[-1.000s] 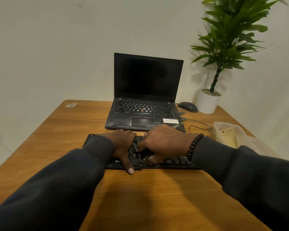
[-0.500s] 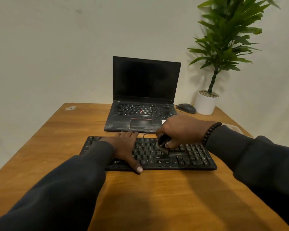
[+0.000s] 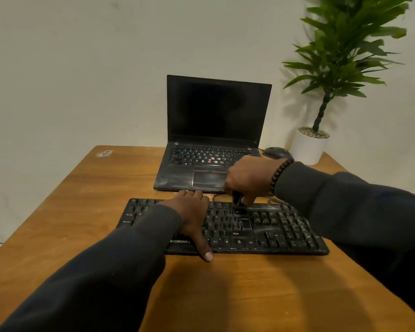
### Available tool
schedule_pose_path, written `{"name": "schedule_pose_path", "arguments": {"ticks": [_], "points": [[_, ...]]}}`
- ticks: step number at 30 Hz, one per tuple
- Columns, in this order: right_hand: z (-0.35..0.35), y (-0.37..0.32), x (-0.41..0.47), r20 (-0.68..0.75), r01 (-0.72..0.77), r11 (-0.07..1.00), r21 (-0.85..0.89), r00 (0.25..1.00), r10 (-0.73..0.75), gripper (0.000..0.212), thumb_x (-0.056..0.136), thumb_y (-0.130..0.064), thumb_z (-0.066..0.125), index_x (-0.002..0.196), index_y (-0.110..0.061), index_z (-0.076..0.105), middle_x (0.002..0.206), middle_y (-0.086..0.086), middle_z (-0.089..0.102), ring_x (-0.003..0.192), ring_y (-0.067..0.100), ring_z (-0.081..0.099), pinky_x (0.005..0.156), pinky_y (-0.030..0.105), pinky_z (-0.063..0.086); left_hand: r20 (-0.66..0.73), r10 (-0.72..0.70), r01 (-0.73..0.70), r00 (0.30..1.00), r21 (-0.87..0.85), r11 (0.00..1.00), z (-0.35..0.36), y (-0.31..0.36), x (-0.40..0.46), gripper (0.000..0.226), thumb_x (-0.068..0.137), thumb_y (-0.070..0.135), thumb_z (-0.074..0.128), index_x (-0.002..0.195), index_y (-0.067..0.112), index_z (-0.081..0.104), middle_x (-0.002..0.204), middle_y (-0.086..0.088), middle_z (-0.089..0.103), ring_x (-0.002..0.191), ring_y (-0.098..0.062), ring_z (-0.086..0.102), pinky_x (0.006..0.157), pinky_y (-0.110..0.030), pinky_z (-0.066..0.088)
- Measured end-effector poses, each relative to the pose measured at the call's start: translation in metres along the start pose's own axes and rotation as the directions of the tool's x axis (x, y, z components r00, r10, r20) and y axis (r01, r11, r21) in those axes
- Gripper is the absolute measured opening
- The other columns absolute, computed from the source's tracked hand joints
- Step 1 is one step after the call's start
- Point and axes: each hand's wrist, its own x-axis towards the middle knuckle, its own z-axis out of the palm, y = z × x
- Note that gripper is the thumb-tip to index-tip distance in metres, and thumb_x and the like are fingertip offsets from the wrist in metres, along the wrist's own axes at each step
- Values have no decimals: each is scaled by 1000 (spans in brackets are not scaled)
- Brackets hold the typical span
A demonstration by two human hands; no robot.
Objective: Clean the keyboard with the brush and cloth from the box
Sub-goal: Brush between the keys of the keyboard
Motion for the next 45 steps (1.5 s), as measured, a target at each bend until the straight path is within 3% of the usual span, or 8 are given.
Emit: {"name": "schedule_pose_path", "arguments": {"ticks": [6,11,17,21,27,31,39,45], "points": [[-7,-23,0,-48,248,923,296,968,-245,37,86,-42,67,115,-22,60,85,-11,57,76,7,55,60,13,40,-24,39,-40,999,-71,997,4,-6,1,131,47,77,81,151,21,25,159,-6,21,148,-34,13,120,-55,19],[-5,3,16,-13,-25,1000,10,1000,25,34,88,-43,64,114,-21,60,81,-9,50,78,11,52,63,20,42,-32,41,-42,999,-42,998,2,-4,-5,137,52,75,80,156,14,13,162,-9,15,149,-34,11,122,-53,15],[-12,-14,25,-6,154,950,271,987,-159,34,84,-42,68,107,-18,63,78,-9,58,70,6,55,57,16,43,-41,58,-62,997,-105,993,4,-5,-7,138,54,73,81,158,20,8,165,-7,10,151,-33,4,124,-51,6],[-4,8,24,40,-60,998,-4,997,61,33,87,-40,65,110,-16,62,87,-3,58,81,14,56,72,26,51,-44,46,-48,998,-54,997,2,-3,-10,135,57,73,79,156,11,12,162,-10,16,148,-33,13,123,-49,14],[3,7,24,-48,21,954,298,999,-7,33,86,-44,66,110,-23,60,89,-8,59,84,10,57,66,19,43,-41,51,-53,998,-49,997,-1,-1,-10,133,58,72,79,155,10,13,162,-10,16,148,-33,13,122,-46,10],[13,18,23,-17,-136,987,90,990,138,30,88,-40,64,106,-17,62,83,-4,55,79,12,55,61,21,41,-49,44,-47,998,-65,997,1,-1,-9,137,57,73,80,156,10,9,163,-10,13,149,-33,10,123,-47,9],[10,14,36,-71,-76,840,538,988,135,29,86,-44,66,95,-17,61,83,-5,59,80,11,55,69,22,47,-74,30,-45,997,-197,979,5,-3,-10,157,56,68,84,151,12,-28,166,-16,-3,152,-36,-4,124,-46,-1],[1,-2,42,-203,-83,980,183,972,121,34,84,-45,65,110,-22,64,89,-5,62,82,14,59,72,30,54,-89,23,-44,996,-247,968,11,-6,-10,160,54,70,83,150,8,-29,166,-16,-5,152,-34,-5,124,-43,-1]]}}
